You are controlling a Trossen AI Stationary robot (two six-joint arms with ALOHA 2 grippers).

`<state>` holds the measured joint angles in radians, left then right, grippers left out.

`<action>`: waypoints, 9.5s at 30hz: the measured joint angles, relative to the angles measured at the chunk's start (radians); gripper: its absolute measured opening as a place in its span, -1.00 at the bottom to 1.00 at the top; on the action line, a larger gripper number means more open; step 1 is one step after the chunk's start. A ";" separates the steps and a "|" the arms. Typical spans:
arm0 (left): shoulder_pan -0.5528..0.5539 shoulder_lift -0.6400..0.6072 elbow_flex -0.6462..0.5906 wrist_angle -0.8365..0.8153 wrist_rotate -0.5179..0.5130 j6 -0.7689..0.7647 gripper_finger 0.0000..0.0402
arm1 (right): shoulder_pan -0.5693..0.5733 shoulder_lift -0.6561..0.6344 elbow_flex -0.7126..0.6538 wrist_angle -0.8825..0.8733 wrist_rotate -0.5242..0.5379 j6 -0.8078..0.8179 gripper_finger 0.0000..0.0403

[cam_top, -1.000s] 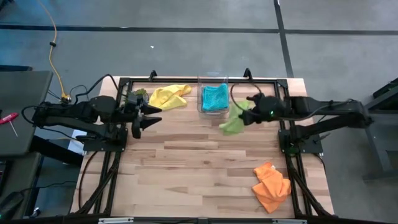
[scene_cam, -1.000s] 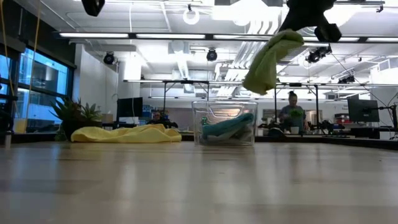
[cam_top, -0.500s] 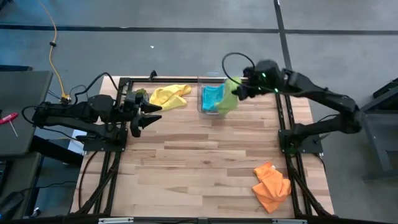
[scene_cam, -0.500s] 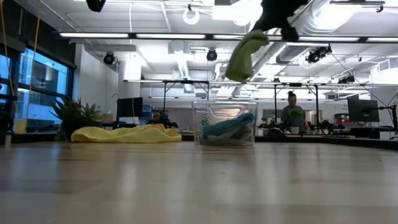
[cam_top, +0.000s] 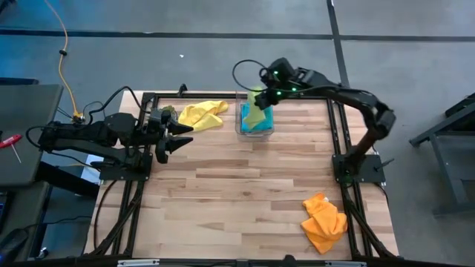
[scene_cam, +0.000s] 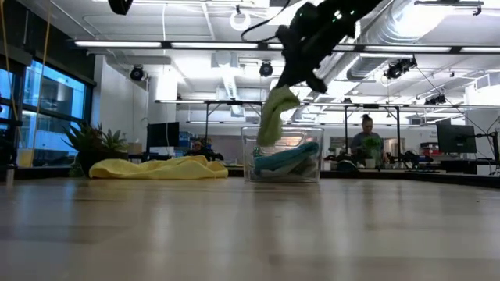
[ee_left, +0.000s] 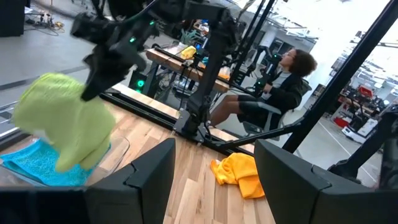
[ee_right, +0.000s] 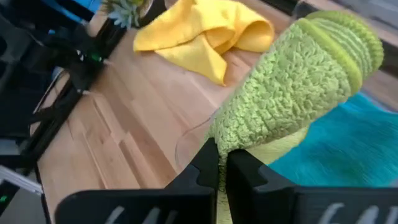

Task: Fold microfiber towels
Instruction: Put the green microfiber cloth into the transparent bin, then fold the orange microfiber cloth

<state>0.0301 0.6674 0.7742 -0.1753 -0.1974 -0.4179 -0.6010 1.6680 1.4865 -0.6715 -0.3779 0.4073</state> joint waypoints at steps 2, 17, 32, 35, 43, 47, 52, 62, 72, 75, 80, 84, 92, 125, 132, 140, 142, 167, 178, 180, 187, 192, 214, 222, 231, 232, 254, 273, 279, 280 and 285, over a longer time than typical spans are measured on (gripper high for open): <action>0.000 0.000 0.000 0.000 0.000 0.000 0.03 | -0.006 0.035 0.001 0.023 -0.024 -0.013 -1.00; 0.000 0.000 0.000 0.000 -0.052 0.003 0.03 | -0.062 0.120 0.001 0.005 -0.015 0.021 -1.00; 0.000 0.000 0.000 0.000 -0.053 -0.001 0.03 | -0.079 0.120 0.001 -0.135 0.072 0.040 -1.00; 0.000 0.000 0.000 0.000 -0.053 -0.001 0.03 | -0.079 0.120 -0.003 -0.196 0.135 0.037 -1.00; 0.000 0.000 0.000 0.000 -0.053 -0.001 0.03 | -0.079 0.120 -0.015 -0.174 0.155 0.111 -1.00; 0.000 0.000 0.000 0.000 -0.053 -0.001 0.03 | -0.079 0.120 -0.015 -0.167 0.157 0.129 -1.00; 0.000 0.000 0.000 0.000 -0.052 -0.001 0.03 | -0.079 0.120 -0.015 -0.170 0.161 0.143 -0.83; 0.000 0.000 0.000 0.000 -0.049 0.000 0.03 | -0.087 0.107 0.012 -0.276 0.359 0.112 -0.09; 0.000 0.000 0.000 -0.007 -0.049 0.000 0.03 | -0.074 -0.064 0.006 -0.341 0.390 0.000 0.05; 0.000 0.000 0.000 -0.007 -0.050 -0.007 0.03 | -0.049 -0.181 -0.126 -0.277 0.410 0.013 0.04; 0.000 0.000 0.000 -0.008 -0.069 -0.017 0.03 | -0.031 -0.362 -0.407 -0.065 0.316 0.167 -0.04; 0.000 0.000 0.000 -0.008 -0.072 -0.016 0.03 | 0.005 -0.387 -0.485 0.166 0.259 0.222 -0.20; 0.000 0.000 0.000 -0.008 -0.076 -0.016 0.03 | 0.034 -0.130 -0.116 0.055 0.277 0.040 -0.51; 0.000 0.000 0.000 -0.008 -0.076 -0.053 0.03 | 0.068 0.507 0.390 -0.462 0.394 -0.259 -1.00; 0.000 0.000 0.000 -0.008 -0.076 -0.051 0.03 | 0.102 0.553 0.390 -0.438 0.367 -0.259 -1.00; 0.000 0.000 0.000 -0.008 -0.076 -0.053 0.03 | 0.135 0.584 0.390 -0.400 0.359 -0.339 -1.00; 0.000 0.000 0.000 -0.008 -0.076 -0.053 0.03 | 0.142 0.584 0.390 -0.380 0.352 -0.378 -1.00; 0.000 0.002 0.000 -0.011 -0.076 -0.051 0.03 | 0.065 0.457 0.392 -0.359 0.468 -0.567 -1.00; 0.000 0.043 0.000 -0.015 -0.076 -0.059 0.03 | 0.024 0.436 0.377 -0.415 0.491 -0.905 -1.00; 0.000 0.057 0.000 -0.016 -0.075 -0.076 0.03 | 0.030 0.441 0.378 -0.388 0.499 -0.962 -1.00; 0.000 0.094 0.000 -0.012 -0.075 -0.099 0.03 | 0.027 0.508 0.378 -0.404 0.509 -0.976 -1.00; 0.000 0.103 0.000 -0.006 -0.075 -0.107 0.03 | 0.033 0.550 0.378 -0.414 0.506 -0.993 -1.00; 0.000 0.104 0.000 -0.006 -0.076 -0.114 0.03 | 0.039 0.600 0.584 -0.532 0.483 -0.954 -1.00; 0.000 0.097 0.000 -0.009 0.050 -0.094 0.03 | 0.050 0.548 0.850 -0.557 0.271 -0.678 -1.00; 0.000 -0.009 0.000 -0.050 0.000 0.027 0.03 | 0.197 0.159 0.339 -0.208 0.182 -0.522 -1.00; 0.000 -0.025 0.000 -0.050 -0.012 0.040 0.03 | 0.224 0.098 0.256 -0.138 0.181 -0.481 -1.00; 0.000 -0.069 -0.294 0.479 0.024 -0.043 0.03 | 0.736 -0.492 -0.496 0.698 0.644 -0.151 -1.00; -0.105 0.004 -0.229 0.356 0.002 0.096 -0.28 | 0.808 -0.315 -0.220 -0.582 0.526 0.282 0.01; -0.153 0.068 -0.228 0.351 -0.024 0.098 -0.94 | 0.901 -0.371 -0.431 -0.635 0.368 0.483 0.09; -0.159 0.076 -0.228 0.357 -0.025 0.096 -0.94 | 0.915 -0.383 -0.467 -0.624 0.335 0.513 0.09; -0.170 0.097 -0.228 0.359 -0.027 0.091 -0.99 | 0.971 -0.420 -0.627 -0.613 0.202 0.642 0.09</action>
<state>-0.1394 0.7641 0.5461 0.1841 -0.2245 -0.3270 0.3703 1.2478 0.8593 -1.2844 -0.1757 1.0491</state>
